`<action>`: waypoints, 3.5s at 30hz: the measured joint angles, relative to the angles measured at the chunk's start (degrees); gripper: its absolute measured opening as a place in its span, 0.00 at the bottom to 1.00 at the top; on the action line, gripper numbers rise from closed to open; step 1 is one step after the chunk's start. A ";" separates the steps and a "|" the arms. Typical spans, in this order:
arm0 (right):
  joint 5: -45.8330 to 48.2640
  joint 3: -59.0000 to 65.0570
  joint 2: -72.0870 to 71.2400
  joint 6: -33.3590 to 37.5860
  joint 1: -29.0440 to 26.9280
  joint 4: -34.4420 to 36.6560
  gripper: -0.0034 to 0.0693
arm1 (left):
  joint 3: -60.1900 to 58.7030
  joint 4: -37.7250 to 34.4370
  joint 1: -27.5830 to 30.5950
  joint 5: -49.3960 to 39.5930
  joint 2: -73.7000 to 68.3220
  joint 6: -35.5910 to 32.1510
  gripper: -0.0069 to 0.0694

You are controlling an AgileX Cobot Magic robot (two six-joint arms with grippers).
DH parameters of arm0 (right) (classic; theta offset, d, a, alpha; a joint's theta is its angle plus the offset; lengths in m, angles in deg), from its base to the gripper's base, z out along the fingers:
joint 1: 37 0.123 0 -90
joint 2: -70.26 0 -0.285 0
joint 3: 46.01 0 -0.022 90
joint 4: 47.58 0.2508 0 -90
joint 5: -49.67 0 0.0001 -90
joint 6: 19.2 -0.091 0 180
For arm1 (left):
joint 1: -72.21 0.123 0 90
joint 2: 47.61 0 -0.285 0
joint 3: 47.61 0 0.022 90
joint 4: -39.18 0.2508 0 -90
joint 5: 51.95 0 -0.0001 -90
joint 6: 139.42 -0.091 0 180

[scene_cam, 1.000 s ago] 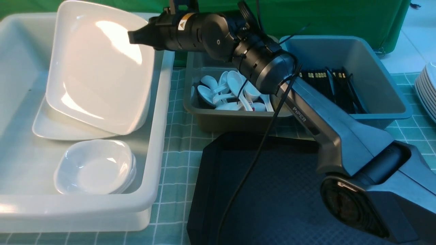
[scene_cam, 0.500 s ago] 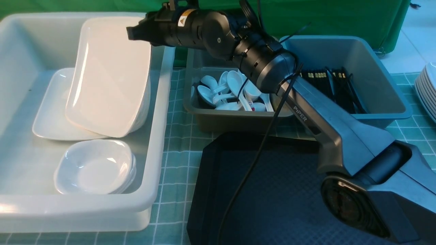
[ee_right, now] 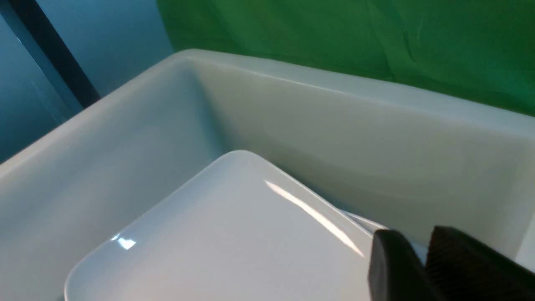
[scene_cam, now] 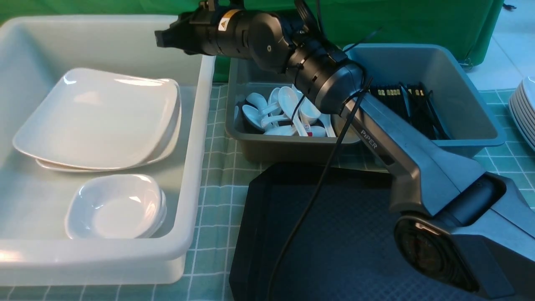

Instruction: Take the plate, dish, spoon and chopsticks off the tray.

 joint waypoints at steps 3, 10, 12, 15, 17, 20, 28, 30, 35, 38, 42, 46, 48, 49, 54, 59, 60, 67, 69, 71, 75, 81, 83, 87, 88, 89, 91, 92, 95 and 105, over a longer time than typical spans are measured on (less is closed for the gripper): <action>3.18 0.00 -0.72 0.00 0.00 -0.56 0.26 | 0.00 0.00 0.00 0.00 0.00 -0.12 0.11; 27.31 0.00 -10.17 2.41 0.00 -9.48 0.09 | 0.00 0.00 0.00 0.00 0.00 -0.45 0.11; 35.72 -0.04 -15.44 2.70 0.00 -13.95 0.08 | 0.00 -0.02 0.00 0.00 0.00 -1.12 0.11; 43.27 -0.06 -22.46 2.64 0.00 -19.36 0.08 | 0.00 -0.31 0.00 0.00 0.00 -2.13 0.11; 43.79 0.04 -27.53 2.55 -0.19 -22.18 0.08 | 0.00 -0.51 0.00 0.00 0.00 -2.47 0.11; 43.79 0.04 -34.97 2.22 -0.27 -23.59 0.08 | 0.00 -1.70 0.00 0.00 0.00 -2.59 0.11; 43.79 6.64 -50.94 -0.81 -0.27 -26.68 0.08 | 0.00 -6.77 0.00 0.00 0.00 -6.30 0.11; 43.79 13.34 -57.95 -1.84 -0.27 -29.03 0.08 | 0.00 -9.99 0.00 0.05 0.00 -8.04 0.11; 42.60 39.61 -77.12 -7.72 -0.27 -36.50 0.08 | 0.00 -15.89 0.00 0.23 0.00 -11.92 0.11; 33.94 57.47 -89.90 -13.64 -0.27 -39.88 0.08 | 0.00 -17.18 0.00 0.69 0.27 -13.19 0.11; 20.45 77.27 -103.30 -19.34 -0.27 -42.30 0.08 | 0.00 -18.26 0.00 0.75 1.13 -13.82 0.11; 7.15 95.09 -115.18 -25.27 -0.27 -46.57 0.08 | -0.86 -20.63 0.00 1.04 2.85 -14.65 0.11; 0.62 103.87 -120.73 -29.34 -0.27 -49.95 0.08 | -2.63 -22.72 0.00 1.60 4.55 -15.18 0.11; -0.93 106.02 -122.08 -30.18 -0.27 -50.83 0.08 | -3.73 -23.27 0.00 2.00 5.49 -15.60 0.11; -5.95 116.25 -129.19 -35.57 -0.27 -52.49 0.08 | -13.26 -26.33 0.00 5.12 12.75 -16.15 0.11; -6.35 118.84 -130.56 -36.94 -0.27 -52.61 0.08 | -26.11 -27.37 0.00 9.92 23.55 -16.16 0.11; -6.27 118.99 -130.56 -36.96 -0.27 -52.61 0.08 | -29.83 -27.41 0.00 11.93 26.08 -16.21 0.11; -6.21 119.04 -130.63 -37.08 -0.27 -52.72 0.10 | -44.71 -27.61 0.00 23.46 38.09 -15.81 0.11; -6.21 119.04 -130.65 -37.08 -0.27 -52.72 0.11 | -46.39 -27.65 0.00 25.35 39.86 -15.76 0.11; -6.21 119.04 -130.71 -37.08 -0.27 -52.72 0.12 | -46.96 -27.85 0.00 26.01 40.78 -15.69 0.11; -6.21 119.04 -130.83 -37.08 -0.27 -52.72 0.13 | -47.02 -28.04 0.00 25.95 41.13 -15.69 0.11; -6.21 119.04 -130.87 -37.08 -0.27 -52.72 0.14 | -47.07 -28.04 0.00 25.95 41.24 -15.69 0.11; -6.21 119.04 -130.87 -37.08 -0.27 -52.72 0.15 | -47.07 -28.04 0.00 26.01 41.30 -15.69 0.11; -6.21 119.04 -130.87 -37.08 -0.27 -52.72 0.16 | -47.25 -26.23 0.00 27.27 41.30 -19.08 0.11; -6.21 119.04 -130.87 -37.08 -0.27 -52.72 0.16 | -47.78 -25.37 0.00 28.83 41.36 -20.16 0.11; -6.21 119.04 -130.87 -37.08 -0.27 -52.72 0.17 | -48.33 -24.67 0.00 30.24 41.63 -20.85 0.11; -6.21 119.04 -130.87 -37.08 -0.27 -52.72 0.17 | -50.30 -22.42 0.09 34.53 42.43 -21.60 0.11; -6.19 119.04 -130.89 -37.08 -0.27 -52.72 0.18 | -53.84 -19.51 0.94 40.71 44.78 -21.91 0.11; -6.19 119.04 -130.89 -37.08 -0.27 -52.72 0.19 | -61.98 -14.56 3.50 49.98 49.81 -21.31 0.11; -6.10 119.04 -130.94 -37.08 -0.27 -52.72 0.22 | -85.04 -5.74 8.61 60.18 58.69 -14.11 0.11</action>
